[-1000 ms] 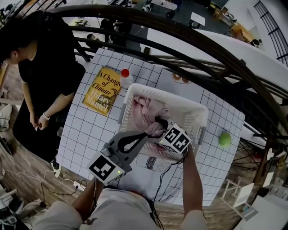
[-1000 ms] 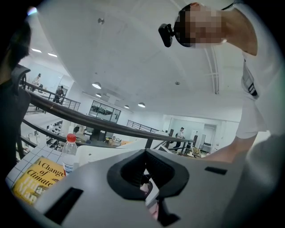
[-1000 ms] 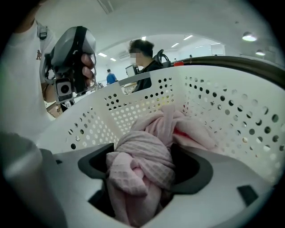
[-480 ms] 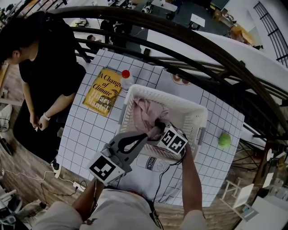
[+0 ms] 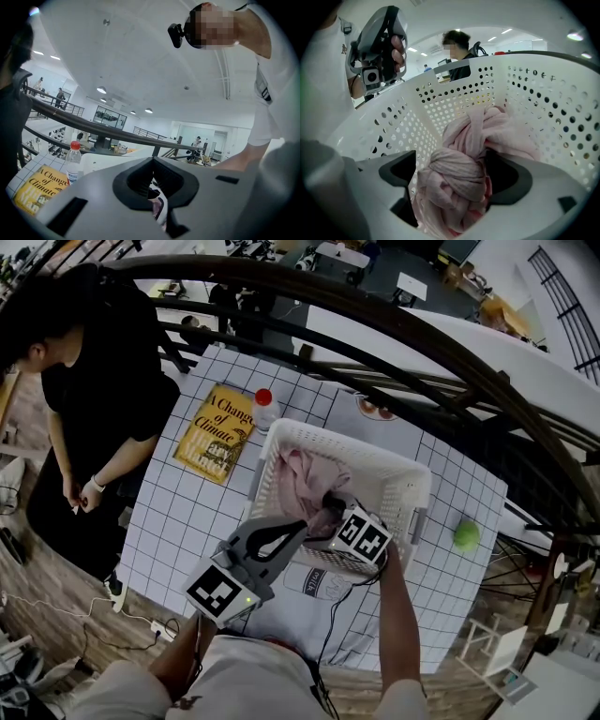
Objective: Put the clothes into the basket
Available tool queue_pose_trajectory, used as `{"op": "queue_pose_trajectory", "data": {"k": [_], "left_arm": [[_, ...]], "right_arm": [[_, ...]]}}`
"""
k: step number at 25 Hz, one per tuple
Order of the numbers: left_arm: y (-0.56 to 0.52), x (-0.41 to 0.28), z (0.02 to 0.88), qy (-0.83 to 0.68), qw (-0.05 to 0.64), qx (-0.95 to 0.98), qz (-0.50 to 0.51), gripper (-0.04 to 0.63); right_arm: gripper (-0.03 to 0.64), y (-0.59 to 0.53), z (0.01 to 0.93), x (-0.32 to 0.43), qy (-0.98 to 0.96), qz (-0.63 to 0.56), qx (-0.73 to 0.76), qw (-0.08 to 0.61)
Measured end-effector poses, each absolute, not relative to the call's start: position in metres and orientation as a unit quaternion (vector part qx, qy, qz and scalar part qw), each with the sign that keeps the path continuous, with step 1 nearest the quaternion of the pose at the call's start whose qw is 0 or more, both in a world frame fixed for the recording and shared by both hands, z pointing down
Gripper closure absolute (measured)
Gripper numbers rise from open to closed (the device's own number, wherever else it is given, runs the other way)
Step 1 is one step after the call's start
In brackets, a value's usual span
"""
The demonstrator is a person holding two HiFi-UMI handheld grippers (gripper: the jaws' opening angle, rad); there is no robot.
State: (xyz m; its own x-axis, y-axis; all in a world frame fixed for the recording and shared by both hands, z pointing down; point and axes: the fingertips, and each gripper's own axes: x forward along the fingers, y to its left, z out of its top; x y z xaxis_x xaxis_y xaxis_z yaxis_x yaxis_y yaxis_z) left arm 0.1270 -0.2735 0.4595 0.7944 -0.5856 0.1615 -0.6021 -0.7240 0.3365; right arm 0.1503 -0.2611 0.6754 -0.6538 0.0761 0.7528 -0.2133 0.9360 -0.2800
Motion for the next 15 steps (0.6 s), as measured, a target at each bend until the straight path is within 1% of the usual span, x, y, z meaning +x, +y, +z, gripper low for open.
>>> {"op": "queue_pose_trajectory", "data": {"k": [6,10,15], "left_arm": [[-0.274,0.126,0.458,-0.321,0.186,0.928,0.020,0.591],[-0.273,0.125,0.460,-0.322,0.174,0.930,0.018,0.591],[-0.273,0.125,0.454,-0.322,0.178,0.930,0.015,0.591]], "right_arm": [[0.144,-0.262,0.677,0.154,-0.891,0.181,0.044,0.414],[0.146,-0.264,0.678,0.160,-0.885,0.182,0.049,0.425],[0.146,-0.269,0.672,0.170,-0.881,0.170,0.057,0.438]]}}
